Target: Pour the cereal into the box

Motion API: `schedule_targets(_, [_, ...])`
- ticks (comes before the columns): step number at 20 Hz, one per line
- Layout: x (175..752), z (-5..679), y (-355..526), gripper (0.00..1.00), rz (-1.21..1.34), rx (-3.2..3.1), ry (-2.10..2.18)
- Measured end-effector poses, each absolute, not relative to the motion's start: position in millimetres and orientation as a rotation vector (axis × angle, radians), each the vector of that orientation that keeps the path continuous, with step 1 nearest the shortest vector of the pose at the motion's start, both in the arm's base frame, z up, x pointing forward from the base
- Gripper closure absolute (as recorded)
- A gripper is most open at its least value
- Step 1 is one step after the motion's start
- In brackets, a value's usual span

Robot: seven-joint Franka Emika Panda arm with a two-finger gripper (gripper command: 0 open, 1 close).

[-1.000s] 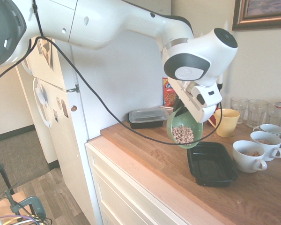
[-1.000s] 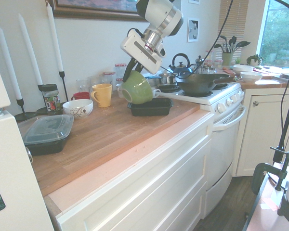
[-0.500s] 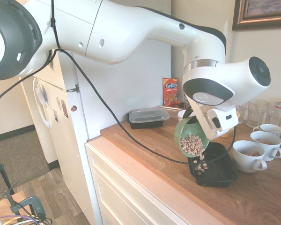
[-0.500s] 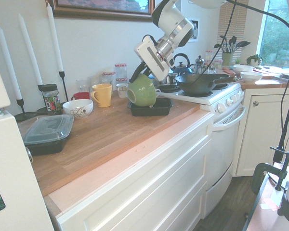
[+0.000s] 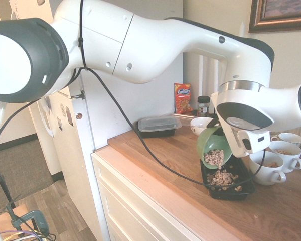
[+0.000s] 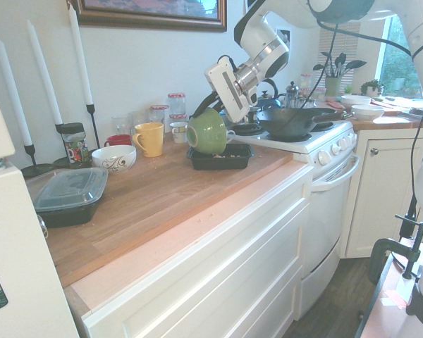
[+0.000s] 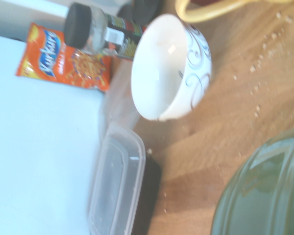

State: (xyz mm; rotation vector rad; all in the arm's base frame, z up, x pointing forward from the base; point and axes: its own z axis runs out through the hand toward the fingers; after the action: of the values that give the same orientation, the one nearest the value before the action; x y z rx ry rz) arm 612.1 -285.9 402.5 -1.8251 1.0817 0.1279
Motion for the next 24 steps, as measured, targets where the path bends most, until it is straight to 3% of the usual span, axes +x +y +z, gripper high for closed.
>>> schedule_targets(24, [613.9,396.6,-306.8,1.0,0.119,-1.691,0.983])
